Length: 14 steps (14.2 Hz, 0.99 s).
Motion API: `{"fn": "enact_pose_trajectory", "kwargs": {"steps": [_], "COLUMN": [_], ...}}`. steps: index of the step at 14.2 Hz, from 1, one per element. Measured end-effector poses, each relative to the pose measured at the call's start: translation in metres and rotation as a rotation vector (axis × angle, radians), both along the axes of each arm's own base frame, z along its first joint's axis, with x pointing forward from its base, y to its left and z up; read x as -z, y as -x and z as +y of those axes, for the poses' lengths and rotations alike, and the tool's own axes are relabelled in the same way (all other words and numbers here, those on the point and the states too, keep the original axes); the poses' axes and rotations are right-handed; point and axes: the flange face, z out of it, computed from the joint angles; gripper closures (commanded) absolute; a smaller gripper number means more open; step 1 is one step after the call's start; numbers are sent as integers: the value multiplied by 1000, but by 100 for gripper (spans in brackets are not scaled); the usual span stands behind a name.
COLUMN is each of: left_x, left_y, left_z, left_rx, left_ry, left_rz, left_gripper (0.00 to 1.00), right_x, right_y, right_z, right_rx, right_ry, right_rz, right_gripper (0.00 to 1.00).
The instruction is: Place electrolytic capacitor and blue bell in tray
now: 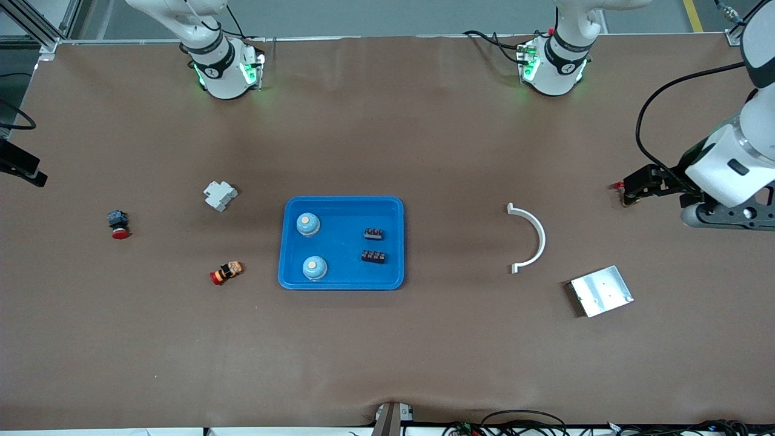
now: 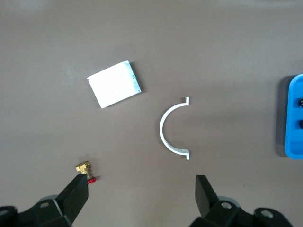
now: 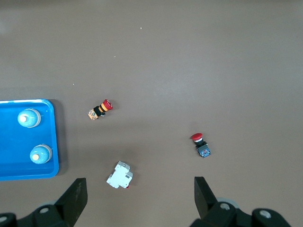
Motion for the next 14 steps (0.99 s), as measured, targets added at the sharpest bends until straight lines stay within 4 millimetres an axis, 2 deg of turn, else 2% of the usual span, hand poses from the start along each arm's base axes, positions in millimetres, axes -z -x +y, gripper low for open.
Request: {"fn": "enact_pose_trajectory", "kwargs": {"steps": [3, 7, 11, 14], "left_x": [1, 0, -13, -13], "left_y": [0, -1, 3, 4], "left_z": [-1, 11, 22, 23], "left_rx": [3, -13, -30, -31], "left_ry": [-3, -38, -38, -44], "left_rz": [2, -5, -25, -24], "left_gripper": [0, 0, 0, 0], "right_x": [0, 0, 0, 0], "right_y": [0, 0, 0, 0], "right_z": [0, 0, 0, 0], "right_rx": [0, 0, 0, 0], "right_ry": [0, 0, 0, 0], "right_rz": [0, 0, 0, 0], "right_gripper": [0, 0, 0, 0]}}
